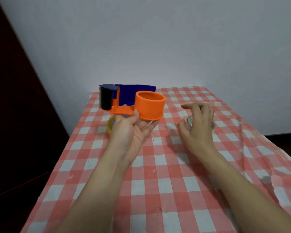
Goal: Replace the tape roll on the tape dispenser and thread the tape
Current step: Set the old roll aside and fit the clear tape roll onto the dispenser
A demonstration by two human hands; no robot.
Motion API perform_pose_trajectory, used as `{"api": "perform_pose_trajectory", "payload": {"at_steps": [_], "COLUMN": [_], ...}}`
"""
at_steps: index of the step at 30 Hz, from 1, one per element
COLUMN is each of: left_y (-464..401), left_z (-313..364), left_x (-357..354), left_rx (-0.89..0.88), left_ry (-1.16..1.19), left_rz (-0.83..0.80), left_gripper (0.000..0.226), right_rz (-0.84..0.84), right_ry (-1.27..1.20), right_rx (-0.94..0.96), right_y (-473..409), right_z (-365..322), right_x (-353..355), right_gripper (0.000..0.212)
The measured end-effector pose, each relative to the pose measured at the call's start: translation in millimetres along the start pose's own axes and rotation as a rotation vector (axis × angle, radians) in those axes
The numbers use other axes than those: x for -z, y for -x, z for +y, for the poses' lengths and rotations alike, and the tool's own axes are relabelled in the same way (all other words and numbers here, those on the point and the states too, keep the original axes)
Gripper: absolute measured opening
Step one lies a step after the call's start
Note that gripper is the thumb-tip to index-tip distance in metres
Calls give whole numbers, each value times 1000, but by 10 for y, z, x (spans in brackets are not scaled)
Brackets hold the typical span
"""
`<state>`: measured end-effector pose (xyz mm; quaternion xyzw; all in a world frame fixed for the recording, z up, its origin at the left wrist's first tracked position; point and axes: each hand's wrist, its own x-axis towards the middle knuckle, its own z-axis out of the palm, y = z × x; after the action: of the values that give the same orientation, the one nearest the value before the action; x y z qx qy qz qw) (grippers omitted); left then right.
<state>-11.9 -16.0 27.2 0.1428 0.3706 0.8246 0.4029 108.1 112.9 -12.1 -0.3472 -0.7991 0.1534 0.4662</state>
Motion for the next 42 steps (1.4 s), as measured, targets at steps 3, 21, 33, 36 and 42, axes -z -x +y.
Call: {"api": "perform_pose_trajectory", "payload": {"at_steps": [3,21,33,36,42], "left_y": [59,143,103,97,85], "left_z": [218,741,697,676,644], "left_x": [74,626,686,648,627], "left_rx": [-30,-45,-40,-52,-95], "left_ry": [-8,380,322,327,318], "left_rz": [34,284,283,294,313], "left_gripper": [50,17,42,44,52], "right_rz": [-141,-648,-662,-653,-643], "right_ry": [-5,-239,-326,-345,-346], "right_rx": [7,5,22,23,52], "right_y": [-38,50,98,104,120], "right_z": [-135,-720,-628,-618,-580], "right_x": [-2,-595,-696,-683,-685], "right_gripper": [40,60,62,60,59]}}
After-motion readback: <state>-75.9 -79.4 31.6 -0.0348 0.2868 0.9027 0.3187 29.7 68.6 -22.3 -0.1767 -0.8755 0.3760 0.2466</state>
